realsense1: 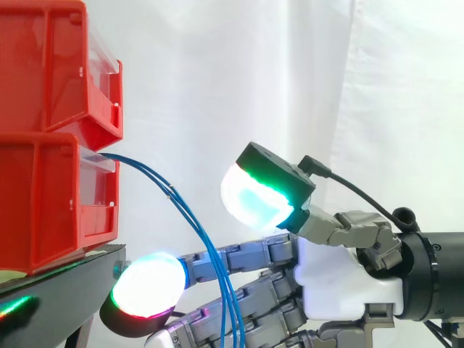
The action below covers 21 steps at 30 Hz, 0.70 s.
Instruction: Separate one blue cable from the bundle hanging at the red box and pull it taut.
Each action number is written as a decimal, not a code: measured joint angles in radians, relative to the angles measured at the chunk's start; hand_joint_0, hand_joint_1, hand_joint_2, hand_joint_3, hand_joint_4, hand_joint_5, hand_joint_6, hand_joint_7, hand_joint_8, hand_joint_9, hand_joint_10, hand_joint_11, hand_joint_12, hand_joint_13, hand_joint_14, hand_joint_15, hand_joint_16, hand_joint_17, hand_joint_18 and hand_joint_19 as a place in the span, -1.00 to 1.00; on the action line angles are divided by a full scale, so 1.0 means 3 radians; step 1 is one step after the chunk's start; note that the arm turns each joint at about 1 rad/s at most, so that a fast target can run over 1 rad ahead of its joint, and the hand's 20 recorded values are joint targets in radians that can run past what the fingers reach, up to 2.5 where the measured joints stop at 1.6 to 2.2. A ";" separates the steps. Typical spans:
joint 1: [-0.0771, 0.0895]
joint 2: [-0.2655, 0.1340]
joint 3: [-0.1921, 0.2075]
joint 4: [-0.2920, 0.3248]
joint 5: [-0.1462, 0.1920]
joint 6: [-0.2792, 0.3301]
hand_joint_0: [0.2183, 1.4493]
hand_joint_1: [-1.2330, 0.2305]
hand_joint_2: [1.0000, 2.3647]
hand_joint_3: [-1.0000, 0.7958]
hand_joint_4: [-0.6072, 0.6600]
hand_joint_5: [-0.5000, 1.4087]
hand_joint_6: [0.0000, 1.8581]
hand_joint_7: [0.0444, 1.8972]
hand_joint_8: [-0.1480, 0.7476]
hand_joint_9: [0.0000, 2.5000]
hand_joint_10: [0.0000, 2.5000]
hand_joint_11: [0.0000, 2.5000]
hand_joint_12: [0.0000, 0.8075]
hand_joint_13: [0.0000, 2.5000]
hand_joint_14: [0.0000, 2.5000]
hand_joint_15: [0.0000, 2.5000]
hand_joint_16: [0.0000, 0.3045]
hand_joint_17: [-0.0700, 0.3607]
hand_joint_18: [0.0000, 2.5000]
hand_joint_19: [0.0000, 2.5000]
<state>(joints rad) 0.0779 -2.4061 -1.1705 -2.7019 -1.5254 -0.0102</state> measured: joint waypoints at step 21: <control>-0.0049 0.0008 0.0024 0.0007 -0.0124 0.0093 -0.43 -0.25 -1.00 -0.40 0.31 -0.66 -0.46 -0.08 0.00 -0.50 -1.00 -0.80 -0.17 -0.55 -0.99 -0.85 -0.75 -0.28 -0.66 -0.80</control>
<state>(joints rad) 0.0632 -2.4038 -1.1633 -2.7000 -1.5626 0.0178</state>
